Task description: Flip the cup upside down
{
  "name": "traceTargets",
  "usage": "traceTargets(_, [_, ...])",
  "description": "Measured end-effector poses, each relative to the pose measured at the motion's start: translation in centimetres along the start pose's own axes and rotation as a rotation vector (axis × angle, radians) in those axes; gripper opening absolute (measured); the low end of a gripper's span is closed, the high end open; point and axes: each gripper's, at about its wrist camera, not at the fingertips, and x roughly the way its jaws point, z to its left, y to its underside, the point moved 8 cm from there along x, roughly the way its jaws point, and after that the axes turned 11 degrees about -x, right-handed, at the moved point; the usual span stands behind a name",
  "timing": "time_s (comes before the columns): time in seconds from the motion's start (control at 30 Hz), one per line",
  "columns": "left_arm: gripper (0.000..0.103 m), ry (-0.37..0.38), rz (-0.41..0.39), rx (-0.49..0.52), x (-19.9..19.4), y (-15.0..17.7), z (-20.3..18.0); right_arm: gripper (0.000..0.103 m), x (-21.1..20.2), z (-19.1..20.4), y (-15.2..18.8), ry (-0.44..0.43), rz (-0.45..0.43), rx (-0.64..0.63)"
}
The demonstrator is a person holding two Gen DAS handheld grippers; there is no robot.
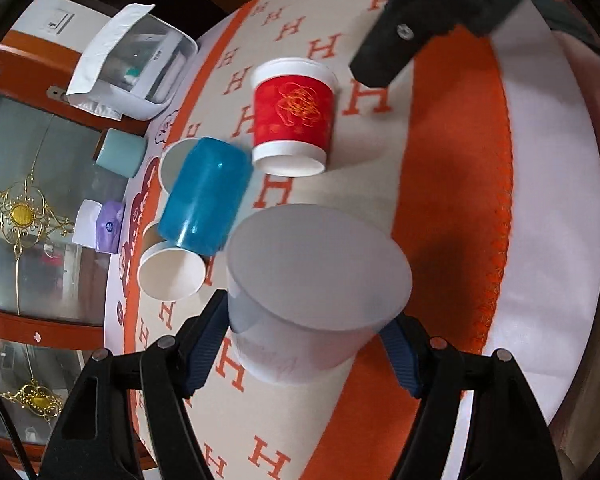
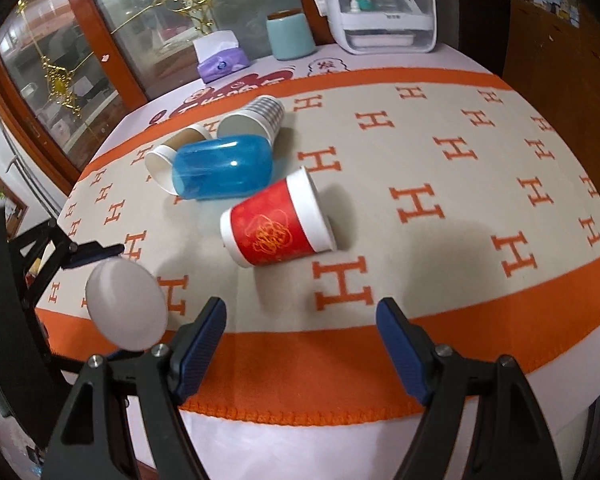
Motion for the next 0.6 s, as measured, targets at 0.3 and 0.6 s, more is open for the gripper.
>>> traceTargets(0.3, [0.094,0.135,0.039,0.0,0.9,0.2,-1.2,0.078,0.5,0.4,0.2,-0.006,0.007,-0.014])
traceTargets(0.6, [0.097,0.24,0.053,-0.128,0.2,0.1,-0.5,0.078,0.7,1.0,0.4,-0.011,0.014,-0.057])
